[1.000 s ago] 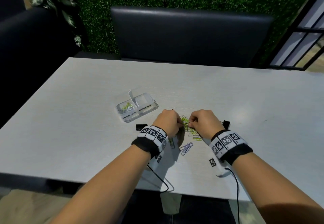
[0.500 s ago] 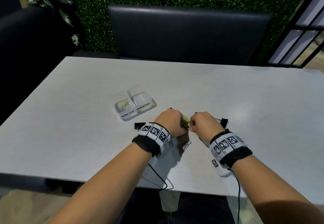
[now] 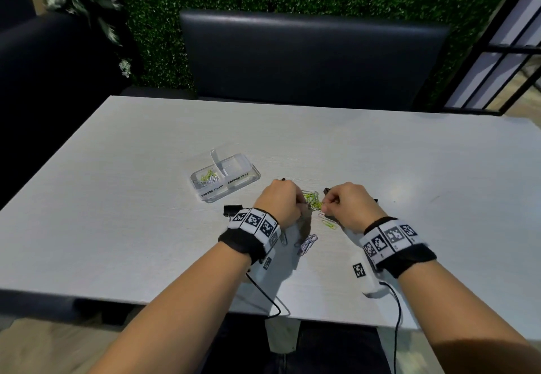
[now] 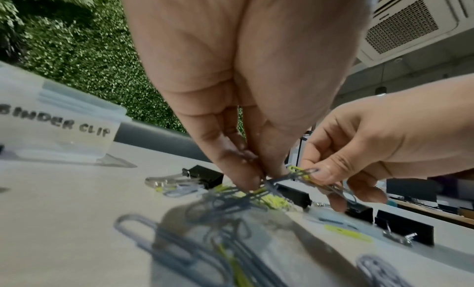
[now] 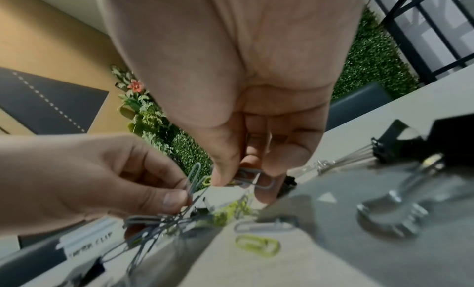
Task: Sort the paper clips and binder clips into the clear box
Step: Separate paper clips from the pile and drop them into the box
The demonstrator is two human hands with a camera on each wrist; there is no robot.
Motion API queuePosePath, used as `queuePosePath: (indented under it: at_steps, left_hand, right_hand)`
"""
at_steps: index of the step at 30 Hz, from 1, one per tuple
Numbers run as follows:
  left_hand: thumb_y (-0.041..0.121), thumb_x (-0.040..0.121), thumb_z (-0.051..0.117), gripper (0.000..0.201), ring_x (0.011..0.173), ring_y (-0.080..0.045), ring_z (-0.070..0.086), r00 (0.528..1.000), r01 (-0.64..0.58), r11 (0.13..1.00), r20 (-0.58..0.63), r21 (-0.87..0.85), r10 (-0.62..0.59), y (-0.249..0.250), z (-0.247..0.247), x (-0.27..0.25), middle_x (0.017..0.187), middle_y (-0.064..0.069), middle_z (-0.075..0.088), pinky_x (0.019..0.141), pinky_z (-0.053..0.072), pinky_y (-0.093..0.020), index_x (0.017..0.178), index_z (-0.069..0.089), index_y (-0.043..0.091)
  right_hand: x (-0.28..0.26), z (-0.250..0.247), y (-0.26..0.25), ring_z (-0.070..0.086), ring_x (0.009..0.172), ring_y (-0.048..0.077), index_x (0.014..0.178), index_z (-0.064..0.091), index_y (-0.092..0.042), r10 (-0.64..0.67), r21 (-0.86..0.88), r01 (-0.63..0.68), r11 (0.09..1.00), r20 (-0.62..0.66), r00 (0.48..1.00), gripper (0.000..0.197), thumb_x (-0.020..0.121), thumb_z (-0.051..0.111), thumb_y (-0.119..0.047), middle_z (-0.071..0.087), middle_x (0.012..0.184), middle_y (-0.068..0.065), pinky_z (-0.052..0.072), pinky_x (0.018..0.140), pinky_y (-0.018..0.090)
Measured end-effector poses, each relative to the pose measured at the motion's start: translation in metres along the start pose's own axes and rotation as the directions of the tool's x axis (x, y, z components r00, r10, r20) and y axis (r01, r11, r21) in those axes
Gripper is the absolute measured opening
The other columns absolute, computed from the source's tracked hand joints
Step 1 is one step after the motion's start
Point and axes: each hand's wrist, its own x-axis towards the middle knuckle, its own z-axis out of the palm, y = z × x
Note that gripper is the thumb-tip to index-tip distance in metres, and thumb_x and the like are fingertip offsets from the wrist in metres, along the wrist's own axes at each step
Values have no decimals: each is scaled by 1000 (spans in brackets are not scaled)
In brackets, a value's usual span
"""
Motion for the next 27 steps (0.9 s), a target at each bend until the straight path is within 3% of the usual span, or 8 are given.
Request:
queuePosePath:
  at_steps: [4,9,12,16,18,21,24,27]
  left_hand:
    - [22,90,73,9,81,-19,68,999,3,997,-40,-80,-6,-4,-10,-2,90,-3,76,71,53,-28,91,81,21]
    - [26,92,74,10,72,-13,65,993,-13,977,-114,-213,-12,-10,-32,-7,74,3,70,69,47,-21,91,81,19]
    - [28,93,71,13,72,-16,71,988,1,954,-147,-301,-48,-21,-56,-11,72,2,74,73,53,-24,90,80,18]
    - [27,93,71,16,73,-17,78,966,21,912,-226,-409,-124,-47,-95,-16,73,-4,79,77,59,-29,84,77,15]
    - [28,93,72,14,71,-14,78,943,44,896,-279,-443,-184,-66,-117,-19,72,-2,78,70,58,-24,85,76,17]
    - [25,93,74,14,69,-15,78,906,83,857,-320,-509,-278,-101,-140,-25,72,-2,77,72,61,-27,79,74,21]
    - [23,91,75,12,66,-15,77,848,168,825,-347,-539,-400,-131,-142,-31,72,-2,76,70,59,-27,81,76,17]
    - [22,87,80,11,70,-18,79,797,253,806,-357,-536,-487,-149,-131,-32,74,-7,79,76,64,-32,84,81,11]
  right_hand:
    - [-2,-11,-6,63,67,10,81,75,-16,-12,52,13,999,-16,1000,8,88,74,-21,71,77,-1,46,59,23]
    - [1,-17,-23,70,58,22,84,73,-10,-20,338,32,940,-39,999,6,89,72,-13,74,74,13,59,55,31]
    - [6,-18,-49,66,47,5,91,71,-5,-42,468,63,881,-54,998,7,91,70,-11,72,77,13,52,46,20]
    - [24,-9,-96,70,66,20,90,71,-5,-118,614,136,777,-69,991,6,91,71,-11,71,79,14,60,60,34]
    - [37,1,-126,69,66,18,92,72,-3,-162,655,162,738,-62,985,8,91,70,-10,70,78,12,60,58,31]
    - [51,21,-171,67,62,18,88,71,-1,-211,708,141,692,11,977,7,92,69,-8,67,74,13,61,55,26]
    - [68,50,-199,69,61,22,81,70,-1,-223,703,74,708,123,967,9,91,69,-3,67,73,16,63,59,29]
    - [79,75,-211,74,67,29,79,72,-2,-193,606,43,794,185,964,9,88,72,-3,71,78,17,64,74,39]
